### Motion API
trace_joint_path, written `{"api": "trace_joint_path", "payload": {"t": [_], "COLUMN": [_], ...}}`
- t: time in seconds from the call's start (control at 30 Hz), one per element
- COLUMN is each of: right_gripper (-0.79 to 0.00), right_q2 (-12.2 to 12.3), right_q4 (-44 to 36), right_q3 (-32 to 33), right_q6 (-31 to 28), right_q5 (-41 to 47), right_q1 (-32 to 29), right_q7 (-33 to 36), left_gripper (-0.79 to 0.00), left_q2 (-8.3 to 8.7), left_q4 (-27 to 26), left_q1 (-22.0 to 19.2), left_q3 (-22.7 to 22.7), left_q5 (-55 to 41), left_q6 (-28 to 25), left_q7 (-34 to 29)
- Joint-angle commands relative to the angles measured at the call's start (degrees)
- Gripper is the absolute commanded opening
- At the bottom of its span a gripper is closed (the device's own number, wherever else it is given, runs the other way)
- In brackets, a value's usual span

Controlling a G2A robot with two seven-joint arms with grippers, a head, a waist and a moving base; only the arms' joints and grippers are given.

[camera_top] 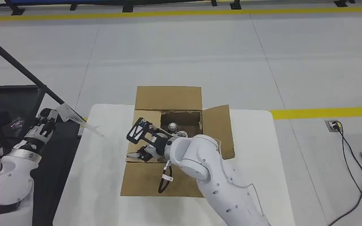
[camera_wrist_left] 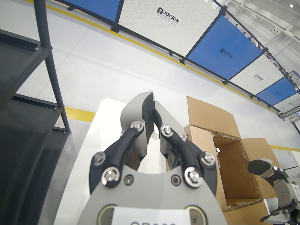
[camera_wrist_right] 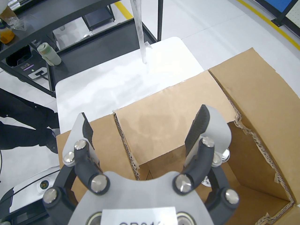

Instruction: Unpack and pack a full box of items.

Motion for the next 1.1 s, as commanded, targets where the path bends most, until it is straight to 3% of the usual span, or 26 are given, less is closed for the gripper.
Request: {"api": "trace_joint_path", "payload": {"t": [0.0, 0.17, 0.33, 0.57, 0.83, 1.07], "right_gripper": [0.0, 0.0, 0.0, 0.0, 0.0, 0.0], "right_q2": [0.6, 2.8, 4.6, 6.6, 8.7, 10.2], "right_q4": [-2.3, -9.9, -19.1, -26.3, -15.3, -7.6], "right_q3": [3.2, 14.9, 26.8, 38.7, 44.2, 43.8], "right_q6": [-0.4, -2.6, 0.7, 4.5, 7.3, 2.1], "right_q5": [2.7, 10.7, 18.0, 30.1, 40.7, 46.7], "right_q1": [-1.9, -9.5, -18.4, -25.6, -21.4, -16.6], "right_q7": [-1.7, -2.3, -2.1, 5.3, 14.8, 19.4], "left_gripper": [-0.785, -0.785, -0.785, -0.785, -0.785, -0.785], "left_q2": [0.05, 0.17, 0.37, 0.63, 0.65, 0.69], "left_q4": [0.1, 0.3, 0.1, 0.7, 0.6, -0.1], "left_q1": [0.0, -0.5, -1.6, -4.0, -4.1, -3.2], "left_q3": [-0.2, 0.2, 1.1, 1.5, 2.8, 2.9], "left_q5": [-0.3, -0.4, 0.7, 0.8, 0.9, 1.1], "left_q6": [-0.1, -0.2, -0.7, 0.3, 0.8, 1.5], "left_q7": [-0.1, -0.5, -1.2, -1.4, -0.6, 0.0]}}
